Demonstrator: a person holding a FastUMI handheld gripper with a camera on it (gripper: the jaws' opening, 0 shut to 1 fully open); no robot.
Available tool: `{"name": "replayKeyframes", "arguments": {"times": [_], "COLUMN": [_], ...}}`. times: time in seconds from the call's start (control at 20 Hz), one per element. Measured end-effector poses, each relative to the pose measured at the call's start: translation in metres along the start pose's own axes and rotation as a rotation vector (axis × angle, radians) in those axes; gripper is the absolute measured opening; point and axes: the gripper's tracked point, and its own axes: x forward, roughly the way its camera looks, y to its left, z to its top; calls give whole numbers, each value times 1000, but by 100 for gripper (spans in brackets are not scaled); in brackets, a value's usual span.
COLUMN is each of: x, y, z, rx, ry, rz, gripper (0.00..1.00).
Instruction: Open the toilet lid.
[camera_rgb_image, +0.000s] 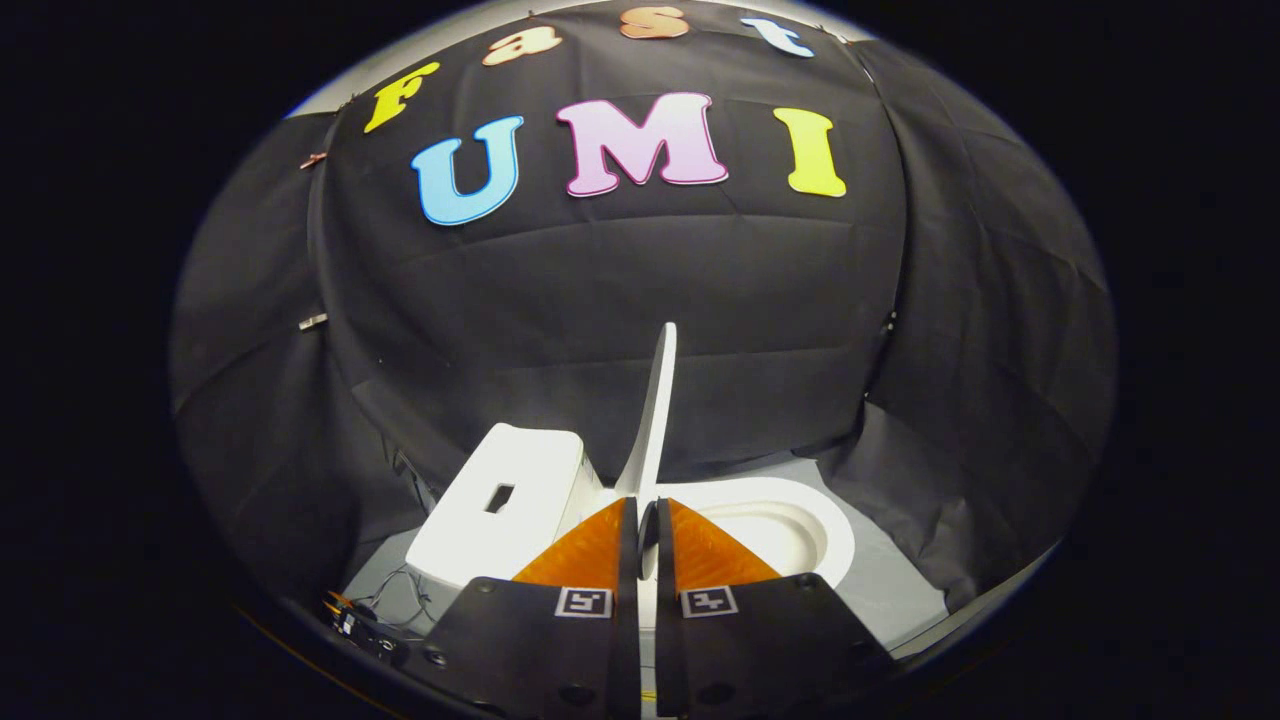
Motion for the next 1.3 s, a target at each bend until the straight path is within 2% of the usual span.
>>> {"name": "replayKeyframes", "arguments": {"times": [0.5,1.15,1.3], "x": [-1,6,10], "y": [79,180,194], "z": [1,-20,-22], "rx": [-99,-223,-252], "ry": [-36,-34,-38], "rz": [22,115,112], "gripper": [11,11,12]}}
